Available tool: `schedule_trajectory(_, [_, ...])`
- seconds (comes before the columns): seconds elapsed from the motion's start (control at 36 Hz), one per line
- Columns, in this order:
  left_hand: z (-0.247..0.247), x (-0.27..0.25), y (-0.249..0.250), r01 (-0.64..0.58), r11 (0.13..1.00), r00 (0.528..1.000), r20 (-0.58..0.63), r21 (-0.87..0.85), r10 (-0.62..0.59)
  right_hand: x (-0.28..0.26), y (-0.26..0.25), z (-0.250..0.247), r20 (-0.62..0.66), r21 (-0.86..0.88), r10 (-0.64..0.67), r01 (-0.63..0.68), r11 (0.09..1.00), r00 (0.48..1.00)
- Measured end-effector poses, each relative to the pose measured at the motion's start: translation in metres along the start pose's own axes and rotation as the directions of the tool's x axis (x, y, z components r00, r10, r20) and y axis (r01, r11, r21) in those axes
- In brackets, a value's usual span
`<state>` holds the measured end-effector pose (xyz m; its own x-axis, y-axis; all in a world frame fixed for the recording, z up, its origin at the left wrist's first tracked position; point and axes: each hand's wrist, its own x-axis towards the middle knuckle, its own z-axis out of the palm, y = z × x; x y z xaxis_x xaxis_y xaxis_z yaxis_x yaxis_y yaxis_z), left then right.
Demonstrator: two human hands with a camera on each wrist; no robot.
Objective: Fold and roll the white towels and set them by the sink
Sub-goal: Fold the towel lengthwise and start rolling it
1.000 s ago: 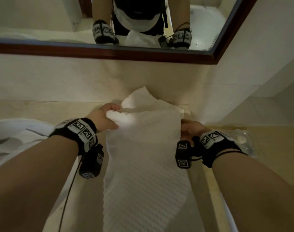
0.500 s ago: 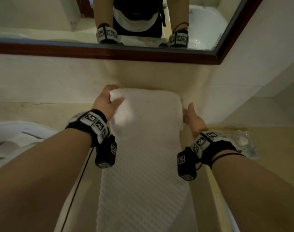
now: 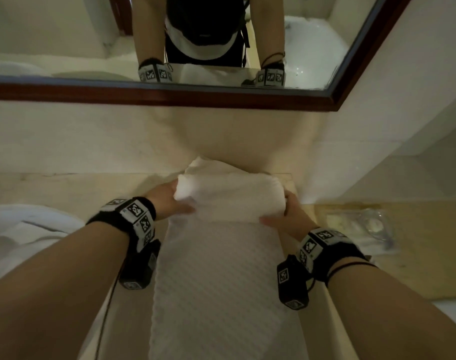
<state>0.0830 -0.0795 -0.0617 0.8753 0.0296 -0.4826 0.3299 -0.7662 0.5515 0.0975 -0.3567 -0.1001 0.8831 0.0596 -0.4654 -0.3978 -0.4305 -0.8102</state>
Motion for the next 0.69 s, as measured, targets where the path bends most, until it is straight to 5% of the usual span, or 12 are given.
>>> schedule_trajectory(0.14, [0.003, 0.0, -0.011, -0.002, 0.981, 1.0, -0.026, 0.194, 0.007, 0.005, -0.008, 0.002, -0.103, -0.076, -0.062, 0.054, 0.996, 0.993])
schedule_trajectory(0.31, [-0.005, 0.004, -0.021, 0.119, 0.978, 0.963, -0.221, -0.171, -0.156, 0.003, -0.026, 0.027, -0.215, 0.0, -0.117, 0.119, 0.993, 0.97])
schedule_trajectory(0.39, [-0.003, 0.009, -0.018, 0.17, 0.95, 0.942, -0.238, -0.263, -0.235, -0.003, -0.017, 0.035, -0.256, -0.259, -0.164, 0.096, 0.961, 0.953])
schedule_trajectory(0.47, [0.0, 0.011, -0.014, 0.223, 0.94, 0.922, -0.259, -0.258, -0.29, -0.021, -0.012, 0.036, -0.039, -0.655, -0.321, 0.219, 0.724, 0.946])
schedule_trajectory(0.56, [0.002, 0.015, -0.01, 0.243, 0.935, 0.914, -0.261, -0.259, -0.31, -0.035, 0.01, 0.036, 0.277, -0.839, -0.193, 0.335, 0.429, 0.941])
schedule_trajectory(0.61, [0.005, 0.018, -0.011, 0.254, 0.934, 0.911, -0.263, -0.251, -0.319, -0.041, 0.031, 0.032, 0.276, -0.867, -0.02, 0.257, 0.426, 0.961])
schedule_trajectory(0.69, [0.007, 0.021, -0.012, 0.261, 0.928, 0.895, -0.293, -0.267, -0.336, -0.046, 0.042, 0.027, 0.243, -0.873, 0.076, 0.184, 0.452, 0.967])
